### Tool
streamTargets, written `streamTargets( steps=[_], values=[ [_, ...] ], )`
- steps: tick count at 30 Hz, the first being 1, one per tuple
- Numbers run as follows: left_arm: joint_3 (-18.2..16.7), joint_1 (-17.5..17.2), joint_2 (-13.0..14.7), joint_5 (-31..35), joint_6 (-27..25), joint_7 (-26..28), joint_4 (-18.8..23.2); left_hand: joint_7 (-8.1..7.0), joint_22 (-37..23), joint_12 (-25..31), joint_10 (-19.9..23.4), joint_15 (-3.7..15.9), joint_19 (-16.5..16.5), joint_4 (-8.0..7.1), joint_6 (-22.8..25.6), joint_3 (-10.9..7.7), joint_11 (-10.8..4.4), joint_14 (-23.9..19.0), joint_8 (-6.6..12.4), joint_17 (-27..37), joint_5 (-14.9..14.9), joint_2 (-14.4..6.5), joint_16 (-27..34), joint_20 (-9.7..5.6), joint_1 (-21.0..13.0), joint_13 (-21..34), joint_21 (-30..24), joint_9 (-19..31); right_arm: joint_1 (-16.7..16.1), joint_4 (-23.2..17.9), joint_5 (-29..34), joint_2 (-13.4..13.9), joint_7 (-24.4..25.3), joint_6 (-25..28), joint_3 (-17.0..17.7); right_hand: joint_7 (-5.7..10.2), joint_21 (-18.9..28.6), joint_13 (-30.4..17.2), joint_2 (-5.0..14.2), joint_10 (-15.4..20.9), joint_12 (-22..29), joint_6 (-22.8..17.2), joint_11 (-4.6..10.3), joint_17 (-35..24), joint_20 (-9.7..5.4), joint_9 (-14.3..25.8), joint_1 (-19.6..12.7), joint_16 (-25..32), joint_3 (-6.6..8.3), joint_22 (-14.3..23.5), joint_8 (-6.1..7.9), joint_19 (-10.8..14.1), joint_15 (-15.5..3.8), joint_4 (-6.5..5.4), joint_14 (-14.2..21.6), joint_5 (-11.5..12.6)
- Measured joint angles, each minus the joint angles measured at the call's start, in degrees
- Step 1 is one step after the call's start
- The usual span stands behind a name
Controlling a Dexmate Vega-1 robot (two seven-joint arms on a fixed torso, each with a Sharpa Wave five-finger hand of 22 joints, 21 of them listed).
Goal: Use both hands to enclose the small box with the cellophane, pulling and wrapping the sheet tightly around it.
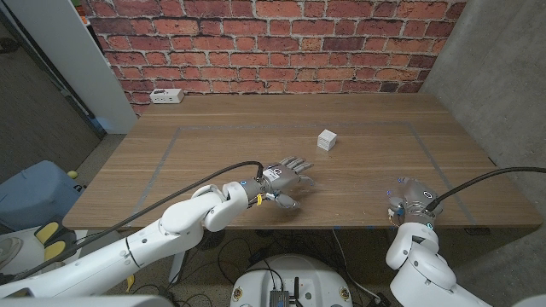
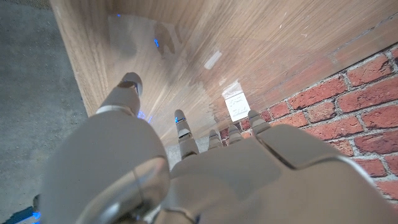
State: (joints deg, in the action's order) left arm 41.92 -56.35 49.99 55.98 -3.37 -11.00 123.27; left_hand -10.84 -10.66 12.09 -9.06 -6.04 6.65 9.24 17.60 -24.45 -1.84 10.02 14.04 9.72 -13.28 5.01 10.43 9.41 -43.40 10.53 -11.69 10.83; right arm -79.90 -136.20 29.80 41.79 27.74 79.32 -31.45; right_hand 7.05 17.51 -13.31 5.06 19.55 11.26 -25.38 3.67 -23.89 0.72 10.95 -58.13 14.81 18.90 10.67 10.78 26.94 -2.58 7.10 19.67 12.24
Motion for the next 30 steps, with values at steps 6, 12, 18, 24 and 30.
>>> streamTargets(
  steps=[6, 12, 18, 24, 30],
  values=[
    [0.0, -0.5, 0.5, 1.9, 0.3, -2.8, 1.2, 0.54, 0.0, 0.0, 0.0, 0.00, 0.0, -0.02, 1.4, 0.49, 0.00, 0.0, 0.00, 0.0, 0.0, 0.2, 0.0, 0.00, -0.3, 0.0, 0.0, 0.2, 0.9, -0.2, -1.6, 0.7, 1.2, 0.4, -0.7, 0.00, 0.0, 0.0, 0.00, 0.0, 0.0, 0.0, 0.00, 0.0, 0.00, 0.0, 0.0, 0.0, 0.00, 0.0, 0.00, 0.0, 0.22, 0.00, 0.4, 0.0],
    [-0.3, -1.2, 0.7, 3.6, 0.3, -5.1, 2.2, 1.74, 0.0, 0.0, 0.6, 0.00, -0.4, -0.55, 3.6, 1.03, -0.23, 0.0, 0.60, 0.0, 0.0, 0.4, 0.0, -0.43, -0.5, 0.0, 0.0, 0.2, 1.5, -0.2, -2.0, 1.1, 1.5, 0.5, -1.3, 0.00, 0.0, 0.0, 0.00, 0.0, 0.4, 0.0, 0.00, 0.3, 0.00, 0.0, 0.0, 0.0, 0.00, 0.0, 0.00, 0.0, 0.22, 0.00, 0.4, 0.0],
    [-0.4, -1.8, 0.3, 6.0, -0.4, -7.1, 2.5, 2.14, 0.0, 0.2, 2.2, 0.52, -1.5, -0.79, 4.0, 1.26, -0.42, -0.1, 0.60, 0.0, 0.0, -0.7, 0.0, -0.49, -1.6, 0.0, -0.4, 0.2, 2.3, -0.1, -2.8, 1.6, 2.1, 0.6, -1.9, 0.00, 0.0, 0.0, 0.24, 0.0, 0.4, 0.0, 0.00, 0.3, 0.24, 0.0, 0.2, 0.0, 0.00, 0.0, 0.00, 0.2, 0.22, 0.00, 0.4, 0.0],
    [0.0, -1.8, -0.8, 7.9, -1.2, -8.4, 1.4, 2.42, 0.0, 0.2, 3.1, 0.83, -2.7, -1.15, 4.3, 0.90, -0.63, -0.4, 0.43, 0.0, 0.1, -2.8, 0.0, -0.82, -2.6, 0.0, -0.9, 0.2, 2.8, -0.1, -3.9, 2.2, 2.9, 0.6, -2.4, 0.01, 0.0, 0.0, 0.23, 0.0, 0.4, 0.0, 0.01, 0.3, 0.31, 0.0, 0.2, -0.2, 0.00, 0.0, 0.00, 0.3, 0.02, 0.00, 0.6, 0.0],
    [0.5, -1.4, -2.1, 8.5, -1.5, -8.6, -0.6, 2.75, 0.0, 0.7, 5.9, 1.23, -4.8, -1.44, 6.9, 0.25, -0.73, -0.2, 0.29, 0.0, 1.3, -6.5, 0.4, -0.71, -3.7, -0.1, -1.3, 0.3, 3.0, -0.1, -4.7, 2.4, 3.5, 0.7, -2.6, 0.01, 0.0, 0.0, 0.23, 0.0, 0.4, 0.0, 0.01, 0.3, 0.31, 0.0, 0.2, -0.2, 0.00, 0.0, 0.00, 0.3, 0.24, 0.01, 0.8, 0.0]
  ],
)
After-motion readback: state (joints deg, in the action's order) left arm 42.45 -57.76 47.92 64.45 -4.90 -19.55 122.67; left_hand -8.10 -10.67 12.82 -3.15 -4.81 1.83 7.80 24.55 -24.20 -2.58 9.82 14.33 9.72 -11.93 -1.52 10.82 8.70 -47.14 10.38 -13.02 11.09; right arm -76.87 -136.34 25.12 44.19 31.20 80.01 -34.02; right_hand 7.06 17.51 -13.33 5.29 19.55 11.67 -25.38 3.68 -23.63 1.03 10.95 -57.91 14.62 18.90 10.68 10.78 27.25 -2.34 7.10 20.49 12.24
